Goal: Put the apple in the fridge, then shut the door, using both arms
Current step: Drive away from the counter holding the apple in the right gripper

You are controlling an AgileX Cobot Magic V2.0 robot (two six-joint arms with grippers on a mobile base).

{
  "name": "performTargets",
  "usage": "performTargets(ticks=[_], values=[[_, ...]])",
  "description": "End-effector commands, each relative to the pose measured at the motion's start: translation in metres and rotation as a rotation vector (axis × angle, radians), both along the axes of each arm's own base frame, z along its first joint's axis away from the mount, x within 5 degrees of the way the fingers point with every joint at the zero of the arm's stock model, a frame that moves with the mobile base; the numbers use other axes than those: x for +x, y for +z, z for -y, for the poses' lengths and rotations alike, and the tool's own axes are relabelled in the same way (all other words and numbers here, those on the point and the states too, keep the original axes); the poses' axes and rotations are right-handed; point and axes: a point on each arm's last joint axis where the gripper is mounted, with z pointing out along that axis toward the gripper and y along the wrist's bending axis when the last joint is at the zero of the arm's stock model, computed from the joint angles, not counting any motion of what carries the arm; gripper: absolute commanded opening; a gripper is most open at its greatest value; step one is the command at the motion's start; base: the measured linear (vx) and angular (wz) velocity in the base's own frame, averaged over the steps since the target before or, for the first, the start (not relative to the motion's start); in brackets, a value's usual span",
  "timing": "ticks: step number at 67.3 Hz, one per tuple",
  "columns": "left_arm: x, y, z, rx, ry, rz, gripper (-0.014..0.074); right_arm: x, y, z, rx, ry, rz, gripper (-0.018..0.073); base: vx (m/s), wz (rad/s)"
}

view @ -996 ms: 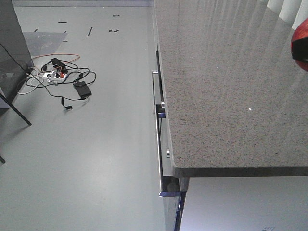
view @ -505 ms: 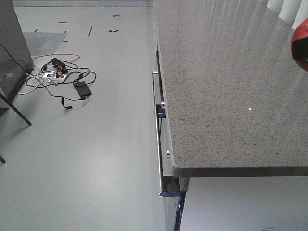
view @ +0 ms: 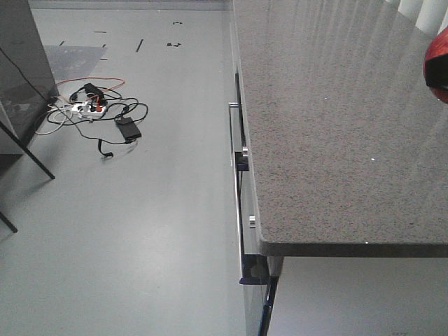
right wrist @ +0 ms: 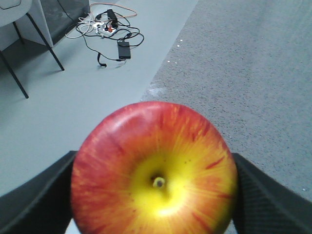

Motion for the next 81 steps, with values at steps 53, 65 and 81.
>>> performTargets(ticks=[53, 65, 81], values=[[-0.0019, 0.0132, 0.002, -0.005, -0.024, 0.1, -0.0006, -0.0026, 0.0143, 0.0011, 0.02, -0.009, 0.107, 0.015, -0.03, 0.33], [-0.0019, 0.0132, 0.002, -0.005, -0.024, 0.1, -0.0006, -0.0026, 0.0143, 0.0011, 0.02, -0.009, 0.107, 0.015, -0.05, 0.48], [-0.0019, 0.0132, 0.002, -0.005, -0.024, 0.1, -0.0006, -0.0026, 0.0143, 0.0011, 0.02, -0.009, 0.107, 0.015, -0.05, 0.44]])
